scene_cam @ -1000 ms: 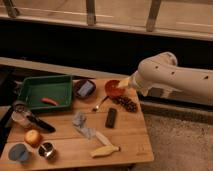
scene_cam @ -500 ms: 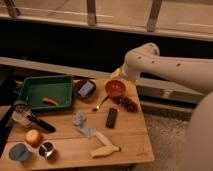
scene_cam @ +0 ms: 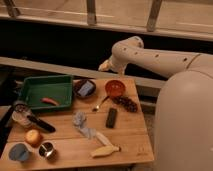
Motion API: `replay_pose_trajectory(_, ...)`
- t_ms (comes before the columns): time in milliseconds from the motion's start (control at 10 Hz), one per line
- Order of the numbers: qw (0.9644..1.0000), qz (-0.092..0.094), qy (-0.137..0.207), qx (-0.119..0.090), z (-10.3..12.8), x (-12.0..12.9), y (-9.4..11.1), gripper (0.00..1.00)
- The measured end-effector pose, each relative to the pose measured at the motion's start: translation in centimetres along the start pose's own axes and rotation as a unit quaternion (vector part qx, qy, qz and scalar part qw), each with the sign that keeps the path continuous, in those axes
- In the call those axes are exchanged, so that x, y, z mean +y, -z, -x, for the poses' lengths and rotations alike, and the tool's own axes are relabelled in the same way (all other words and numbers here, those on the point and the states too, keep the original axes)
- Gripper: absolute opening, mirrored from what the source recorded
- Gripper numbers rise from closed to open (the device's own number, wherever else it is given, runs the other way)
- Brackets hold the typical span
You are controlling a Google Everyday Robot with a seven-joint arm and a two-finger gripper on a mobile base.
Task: Wipe table surface with sponge
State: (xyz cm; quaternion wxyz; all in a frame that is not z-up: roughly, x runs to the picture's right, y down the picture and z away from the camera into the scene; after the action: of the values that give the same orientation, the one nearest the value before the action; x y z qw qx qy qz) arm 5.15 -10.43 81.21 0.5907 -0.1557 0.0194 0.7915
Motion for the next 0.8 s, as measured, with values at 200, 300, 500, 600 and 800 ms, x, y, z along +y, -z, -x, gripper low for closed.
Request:
replay_pose_trajectory(200, 1.0, 0.0, -0.001, 0.0, 0.0, -0.2, 0.0, 0.8)
replay_pose_trajectory(300, 1.0, -0.001, 0.0, 0.001, 0.0, -0.2, 0.0, 0.8)
replay_pose_trajectory(500, 0.9998, -0.011, -0.004, 0.016, -0.5, -1.1, -0.5, 0.8)
replay_pose_trajectory(600, 0.9997, -0.013, -0.005, 0.02, -0.8, -2.1, -0.8, 0.8)
replay_pose_trajectory(800, 0.9997, -0.011, -0.001, 0.023, -0.9, -2.4, -0.9, 0.8)
